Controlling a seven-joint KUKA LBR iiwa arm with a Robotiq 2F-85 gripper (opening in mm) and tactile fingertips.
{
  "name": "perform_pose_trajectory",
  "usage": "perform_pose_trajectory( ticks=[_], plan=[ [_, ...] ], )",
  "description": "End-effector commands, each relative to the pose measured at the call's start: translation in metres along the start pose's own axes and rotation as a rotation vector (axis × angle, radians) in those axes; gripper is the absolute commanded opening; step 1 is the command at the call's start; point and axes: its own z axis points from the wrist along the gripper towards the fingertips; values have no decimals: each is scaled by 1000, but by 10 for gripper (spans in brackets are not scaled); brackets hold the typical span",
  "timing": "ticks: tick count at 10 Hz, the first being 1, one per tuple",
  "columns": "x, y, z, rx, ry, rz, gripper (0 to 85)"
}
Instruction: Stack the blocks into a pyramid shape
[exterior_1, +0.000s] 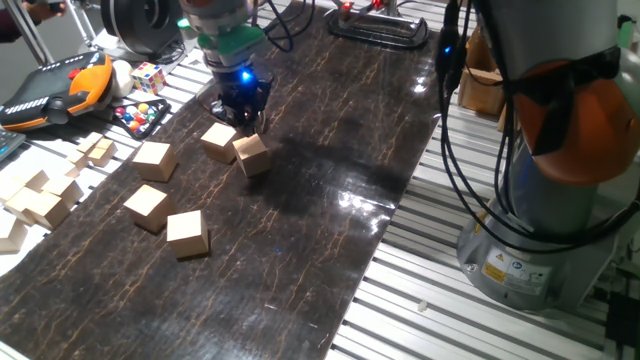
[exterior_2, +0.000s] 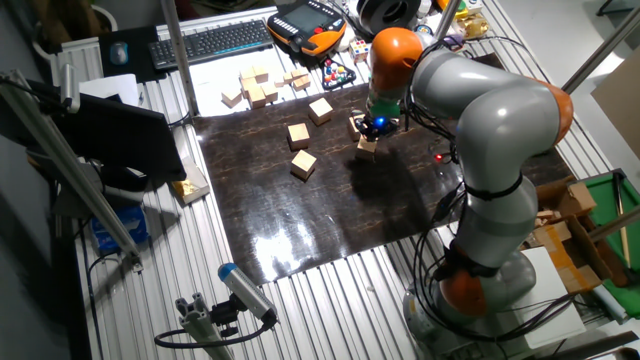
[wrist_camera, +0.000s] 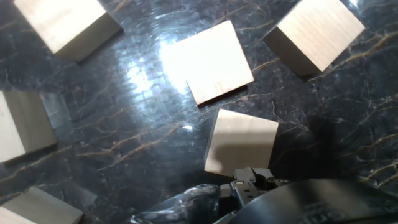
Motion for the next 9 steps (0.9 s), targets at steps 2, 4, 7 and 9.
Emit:
perform_pose_trajectory(
  ticks=[2, 4, 7, 9],
  plan=[
    [0, 0, 0, -12, -5, -20, 7],
    [0, 0, 0, -14, -9, -21, 7],
    [0, 2, -2, -30, -30, 16, 230],
    [-1, 3, 1, -19, -38, 36, 477]
  ],
)
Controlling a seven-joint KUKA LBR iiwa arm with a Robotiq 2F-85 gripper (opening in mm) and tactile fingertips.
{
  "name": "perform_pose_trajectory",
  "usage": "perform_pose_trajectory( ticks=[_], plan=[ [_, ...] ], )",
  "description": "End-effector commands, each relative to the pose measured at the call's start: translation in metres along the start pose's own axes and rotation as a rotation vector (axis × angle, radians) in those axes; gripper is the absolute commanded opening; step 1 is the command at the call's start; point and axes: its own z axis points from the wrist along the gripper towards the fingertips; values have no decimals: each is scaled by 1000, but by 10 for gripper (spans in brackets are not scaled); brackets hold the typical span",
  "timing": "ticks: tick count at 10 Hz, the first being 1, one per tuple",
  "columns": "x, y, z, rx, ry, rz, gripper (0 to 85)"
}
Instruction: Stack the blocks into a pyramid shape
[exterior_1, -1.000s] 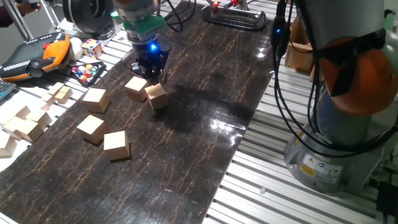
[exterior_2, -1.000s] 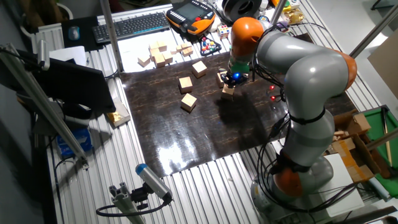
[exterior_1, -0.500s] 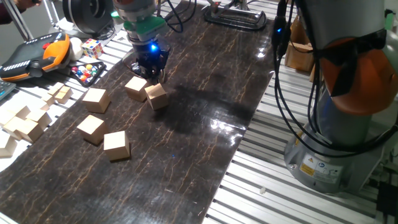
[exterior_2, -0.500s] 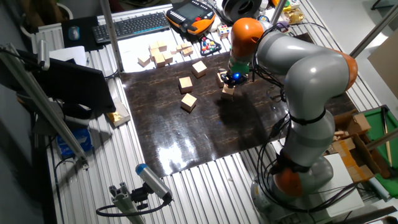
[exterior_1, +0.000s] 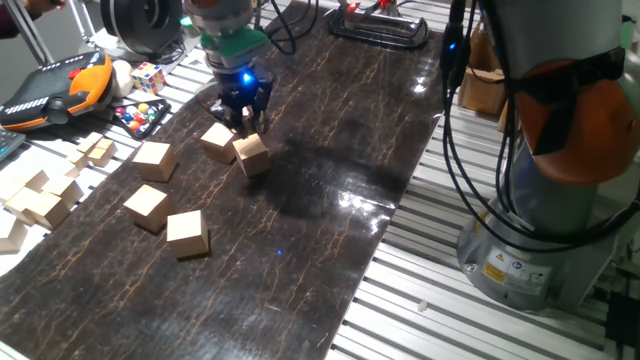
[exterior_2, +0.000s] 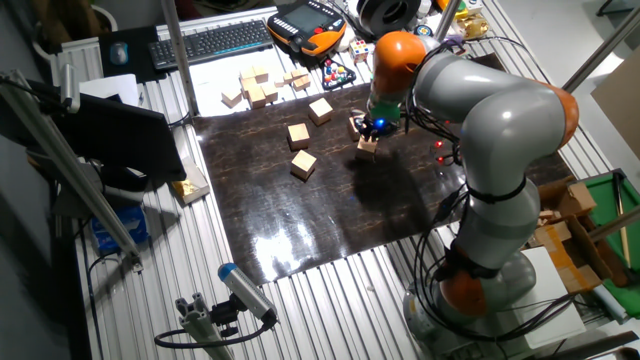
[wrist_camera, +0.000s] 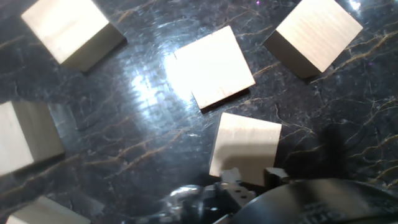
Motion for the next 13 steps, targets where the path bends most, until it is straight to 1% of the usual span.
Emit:
perform_pose_trajectory(
  ticks=[1, 2, 3, 4, 5, 10, 13],
  plan=[
    [0, 1, 3, 0, -4, 14, 523],
    [-1, 3, 8, 7, -26, 32, 593],
    [-3, 4, 12, 18, -45, 47, 707],
    [-4, 5, 14, 19, -49, 59, 790],
    [-5, 5, 16, 18, -47, 72, 850],
    [-5, 3, 38, 8, -49, 89, 850],
    [-6, 0, 44, 5, -48, 90, 850]
  ],
)
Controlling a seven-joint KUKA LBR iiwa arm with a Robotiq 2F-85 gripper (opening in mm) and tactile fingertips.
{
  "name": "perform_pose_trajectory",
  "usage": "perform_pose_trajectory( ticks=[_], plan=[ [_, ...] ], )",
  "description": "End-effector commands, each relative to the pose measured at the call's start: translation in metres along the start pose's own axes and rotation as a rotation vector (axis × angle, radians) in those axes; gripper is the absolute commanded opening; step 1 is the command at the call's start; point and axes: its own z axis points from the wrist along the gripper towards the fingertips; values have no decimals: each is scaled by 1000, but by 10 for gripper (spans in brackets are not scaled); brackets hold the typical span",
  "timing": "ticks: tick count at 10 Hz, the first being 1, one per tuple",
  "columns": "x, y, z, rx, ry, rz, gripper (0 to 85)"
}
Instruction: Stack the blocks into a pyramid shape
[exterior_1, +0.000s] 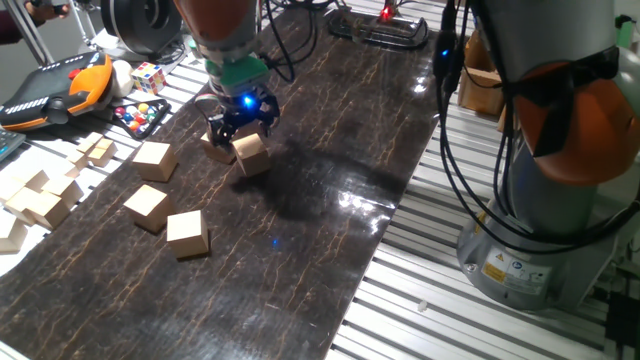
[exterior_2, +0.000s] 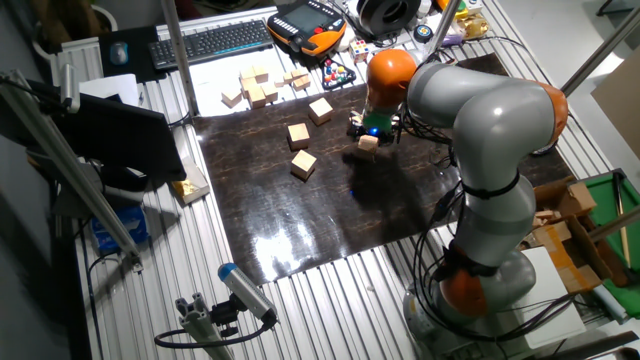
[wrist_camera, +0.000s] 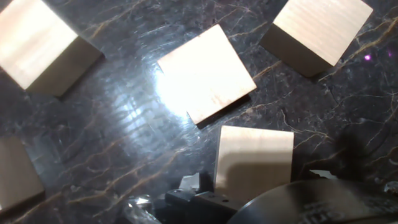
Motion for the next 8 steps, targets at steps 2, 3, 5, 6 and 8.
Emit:
perform_pose_trajectory(
  ticks=[2, 3, 5, 6, 8],
  plan=[
    [-1, -1, 6, -5, 3, 0, 850],
    [-1, -1, 8, -4, 1, 6, 850],
    [-2, -4, 14, -10, 4, 14, 850],
    [-2, -5, 16, -14, 6, 17, 850],
    [-3, -5, 20, -16, 5, 28, 850]
  ],
)
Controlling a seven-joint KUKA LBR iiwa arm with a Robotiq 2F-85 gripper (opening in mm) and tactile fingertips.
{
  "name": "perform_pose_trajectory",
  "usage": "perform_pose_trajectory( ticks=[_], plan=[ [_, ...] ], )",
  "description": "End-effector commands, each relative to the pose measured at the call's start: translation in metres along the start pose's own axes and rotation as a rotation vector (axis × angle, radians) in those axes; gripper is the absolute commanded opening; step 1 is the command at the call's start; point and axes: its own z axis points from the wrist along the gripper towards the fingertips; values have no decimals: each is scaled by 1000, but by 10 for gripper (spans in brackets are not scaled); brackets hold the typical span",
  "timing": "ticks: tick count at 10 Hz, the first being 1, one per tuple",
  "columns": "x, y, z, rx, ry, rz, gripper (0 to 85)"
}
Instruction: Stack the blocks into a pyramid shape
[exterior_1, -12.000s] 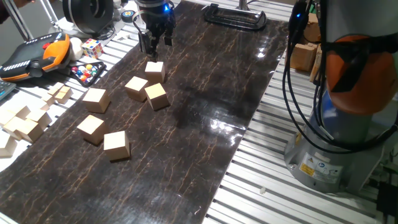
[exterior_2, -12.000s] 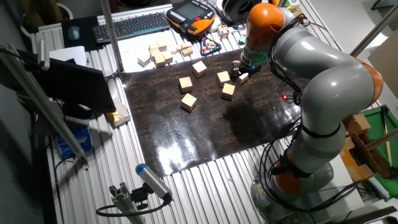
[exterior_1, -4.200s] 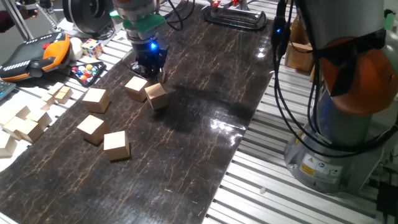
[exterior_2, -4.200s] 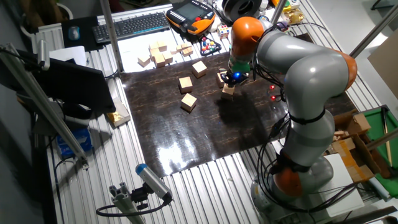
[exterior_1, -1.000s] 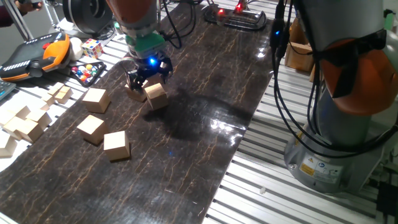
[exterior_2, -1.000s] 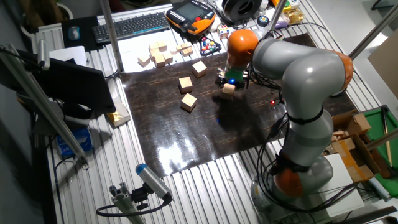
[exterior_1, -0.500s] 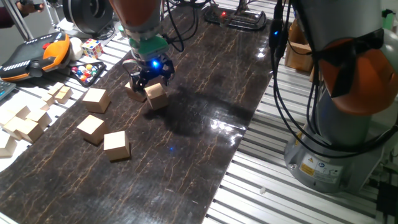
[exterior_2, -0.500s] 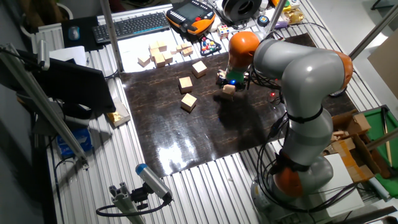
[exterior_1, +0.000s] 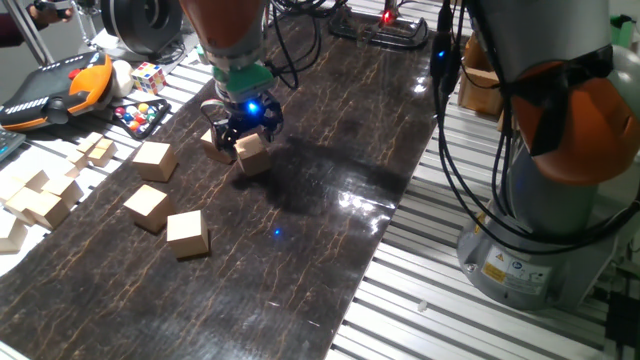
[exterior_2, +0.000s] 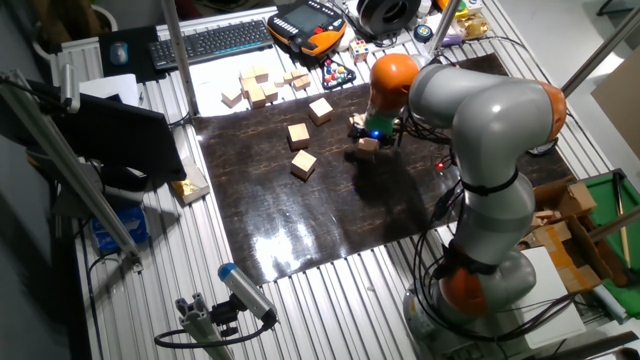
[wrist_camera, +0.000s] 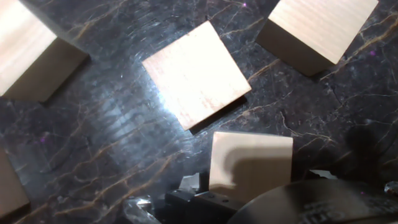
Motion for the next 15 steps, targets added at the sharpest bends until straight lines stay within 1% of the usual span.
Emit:
perform_pose_trajectory(
  ticks=[1, 4, 8, 9, 11, 13, 14, 15],
  plan=[
    [-1, 0, 2, 0, 0, 3, 850],
    [-1, 1, 3, 6, 10, 33, 850],
    [-2, 2, 8, 9, 11, 52, 833],
    [-2, 2, 7, 9, 11, 49, 823],
    [-3, 2, 8, 10, 19, 44, 773],
    [-3, 2, 9, 10, 19, 41, 697],
    [-3, 1, 9, 12, 21, 37, 607],
    [-3, 1, 9, 12, 25, 31, 473]
  ],
)
